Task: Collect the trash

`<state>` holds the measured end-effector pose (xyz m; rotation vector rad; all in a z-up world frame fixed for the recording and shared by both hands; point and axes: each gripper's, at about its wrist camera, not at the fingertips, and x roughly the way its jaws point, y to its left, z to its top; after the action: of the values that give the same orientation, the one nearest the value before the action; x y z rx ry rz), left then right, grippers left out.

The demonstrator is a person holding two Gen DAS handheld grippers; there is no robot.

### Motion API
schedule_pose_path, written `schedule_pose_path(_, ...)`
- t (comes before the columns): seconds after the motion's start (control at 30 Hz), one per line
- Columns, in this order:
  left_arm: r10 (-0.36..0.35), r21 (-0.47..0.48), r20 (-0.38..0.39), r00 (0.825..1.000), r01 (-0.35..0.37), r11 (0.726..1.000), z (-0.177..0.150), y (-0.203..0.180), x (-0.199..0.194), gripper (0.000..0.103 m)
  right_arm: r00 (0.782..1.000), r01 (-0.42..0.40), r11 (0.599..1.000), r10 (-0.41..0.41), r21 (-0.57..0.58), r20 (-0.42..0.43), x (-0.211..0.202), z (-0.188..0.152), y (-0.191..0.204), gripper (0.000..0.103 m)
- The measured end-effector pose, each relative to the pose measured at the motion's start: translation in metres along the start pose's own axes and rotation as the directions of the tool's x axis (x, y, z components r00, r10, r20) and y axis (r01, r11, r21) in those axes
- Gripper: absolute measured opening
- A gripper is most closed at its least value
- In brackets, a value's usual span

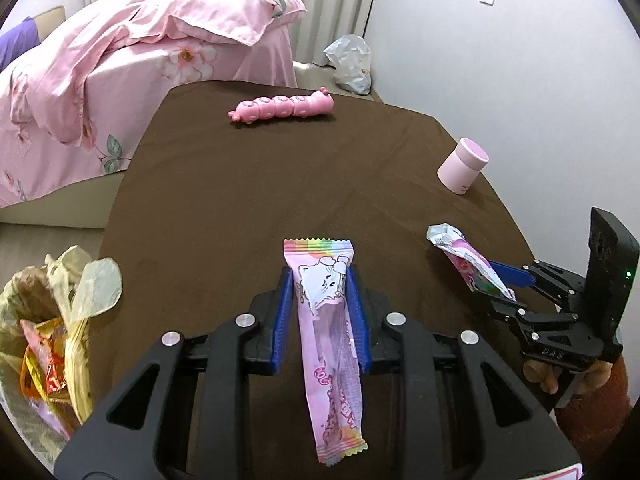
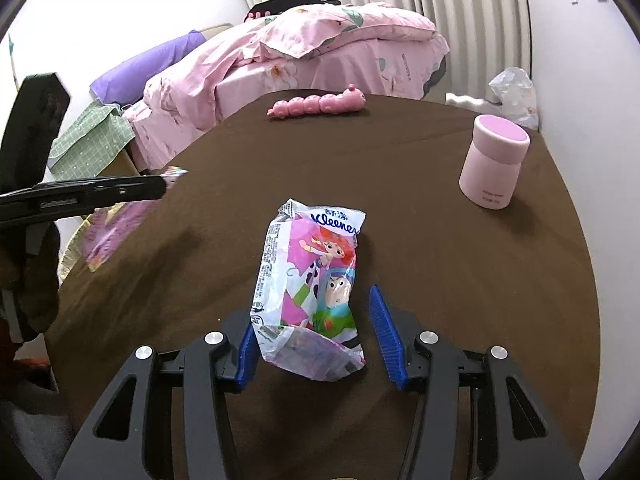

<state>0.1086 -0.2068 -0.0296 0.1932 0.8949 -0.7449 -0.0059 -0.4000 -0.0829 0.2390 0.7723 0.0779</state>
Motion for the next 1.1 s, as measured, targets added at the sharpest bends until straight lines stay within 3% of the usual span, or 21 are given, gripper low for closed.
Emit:
schedule_pose_path(0.13, 0.002, -0.003, 0.005, 1.0, -0.002, 1.0, -0.005, 0.001, -0.01, 0.026, 0.998, -0.067, 0.998, 0.067, -0.012, 0.017, -0.013, -0.003, 0.003, 0.048)
schedule_pose_path(0.2, 0.002, -0.009, 0.007, 1.0, -0.002, 1.0, -0.006, 0.002, -0.011, 0.026, 0.998, -0.06, 0.998, 0.06, -0.024, 0.027, -0.017, -0.005, 0.006, 0.055)
schedule_pose_path(0.23, 0.001, -0.015, 0.007, 1.0, -0.001, 1.0, -0.007, 0.003, -0.012, 0.026, 0.997, -0.066, 0.997, 0.067, -0.031, 0.031, -0.019, -0.007, 0.006, 0.064)
schedule_pose_path(0.37, 0.005, -0.021, 0.012, 1.0, -0.005, 1.0, -0.009, 0.003, -0.015, 0.026, 0.995, -0.099, 0.995, 0.099, -0.025, -0.002, -0.02, -0.009, 0.01, 0.064)
schedule_pose_path(0.5, 0.014, -0.024, 0.014, 1.0, -0.014, 1.0, -0.011, 0.004, -0.015, 0.026, 0.999, -0.03, 0.999, 0.031, -0.021, 0.021, -0.026, -0.016, 0.014, 0.064)
schedule_pose_path(0.6, 0.014, -0.035, 0.01, 1.0, -0.014, 0.999, -0.013, 0.006, -0.012, 0.026, 1.0, 0.011, 1.0, -0.011, -0.016, -0.012, -0.017, -0.021, 0.011, 0.065)
schedule_pose_path(0.7, 0.023, -0.04, 0.019, 1.0, -0.022, 0.999, -0.015, 0.007, -0.013, 0.026, 1.0, 0.014, 1.0, -0.015, -0.019, -0.016, -0.013, -0.023, 0.01, 0.061)
schedule_pose_path(0.77, 0.029, -0.041, 0.026, 0.999, -0.028, 0.999, -0.016, 0.009, -0.015, 0.026, 1.0, 0.013, 1.0, -0.013, -0.017, -0.006, -0.012, -0.021, 0.01, 0.047)
schedule_pose_path(1.0, 0.037, -0.063, 0.033, 0.999, -0.034, 0.997, -0.021, 0.018, -0.022, 0.026, 0.997, -0.063, 0.998, 0.064, -0.025, 0.051, -0.029, -0.01, 0.013, 0.047)
schedule_pose_path(1.1, 0.031, -0.078, 0.028, 0.999, -0.029, 0.996, -0.022, 0.022, -0.022, 0.026, 0.994, -0.03, 1.0, 0.029, 0.003, 0.103, -0.037, -0.007, 0.01, 0.047)
